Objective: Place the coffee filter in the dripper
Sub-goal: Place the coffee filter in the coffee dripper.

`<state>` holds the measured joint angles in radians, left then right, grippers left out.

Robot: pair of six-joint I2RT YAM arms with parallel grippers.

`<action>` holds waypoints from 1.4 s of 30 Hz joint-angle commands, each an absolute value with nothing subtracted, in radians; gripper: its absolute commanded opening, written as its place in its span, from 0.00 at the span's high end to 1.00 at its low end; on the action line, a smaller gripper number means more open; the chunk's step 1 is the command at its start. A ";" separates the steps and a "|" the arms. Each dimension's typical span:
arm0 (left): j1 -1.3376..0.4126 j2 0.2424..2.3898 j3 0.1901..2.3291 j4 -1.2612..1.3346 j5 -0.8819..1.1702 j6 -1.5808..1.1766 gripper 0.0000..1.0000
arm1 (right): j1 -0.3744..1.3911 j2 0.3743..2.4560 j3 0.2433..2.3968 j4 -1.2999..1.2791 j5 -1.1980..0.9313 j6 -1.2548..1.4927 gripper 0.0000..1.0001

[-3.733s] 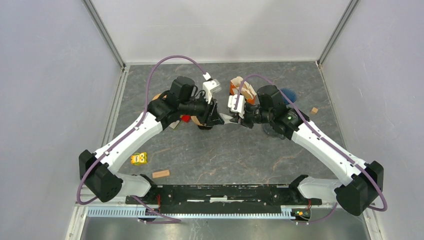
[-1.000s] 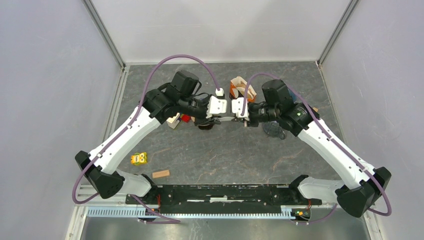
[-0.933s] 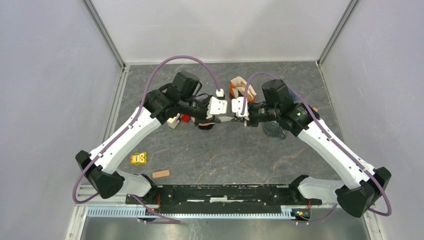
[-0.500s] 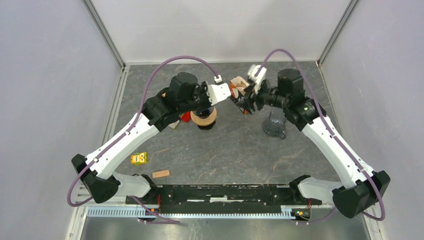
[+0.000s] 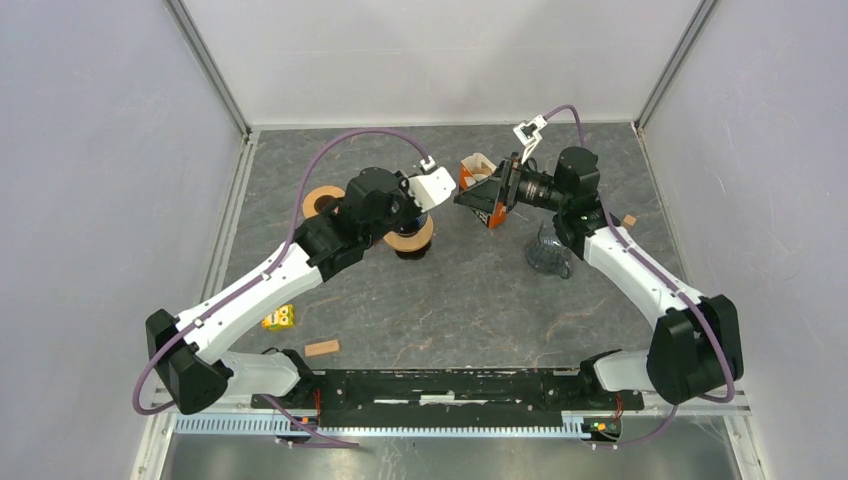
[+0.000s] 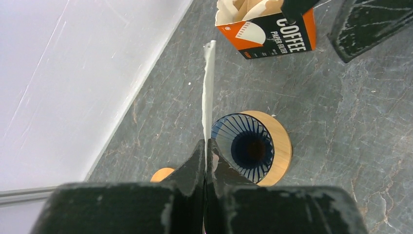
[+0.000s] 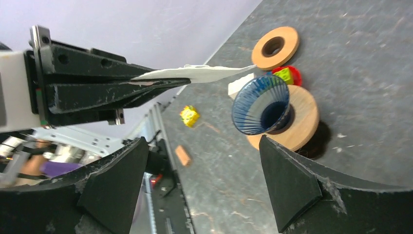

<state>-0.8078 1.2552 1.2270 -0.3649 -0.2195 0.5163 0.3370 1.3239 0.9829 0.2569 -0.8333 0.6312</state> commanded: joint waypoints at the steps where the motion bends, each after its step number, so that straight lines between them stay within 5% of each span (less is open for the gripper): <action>1: -0.827 1.240 1.204 -0.267 -0.268 0.501 0.98 | 0.330 1.348 0.944 0.567 -0.900 0.938 0.09; 25: -0.978 1.322 1.148 -0.125 -0.459 0.713 0.98 | 0.351 1.476 0.918 0.769 -0.904 1.130 0.21; 42: -1.059 1.356 1.074 -0.005 -0.563 0.890 0.98 | 0.361 1.504 0.931 0.647 -0.886 1.052 0.63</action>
<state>-1.0500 1.3563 1.0813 -0.0742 -0.5278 0.8253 0.3538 1.5028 0.9176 0.7071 -0.8925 1.1172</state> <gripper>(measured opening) 0.033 0.430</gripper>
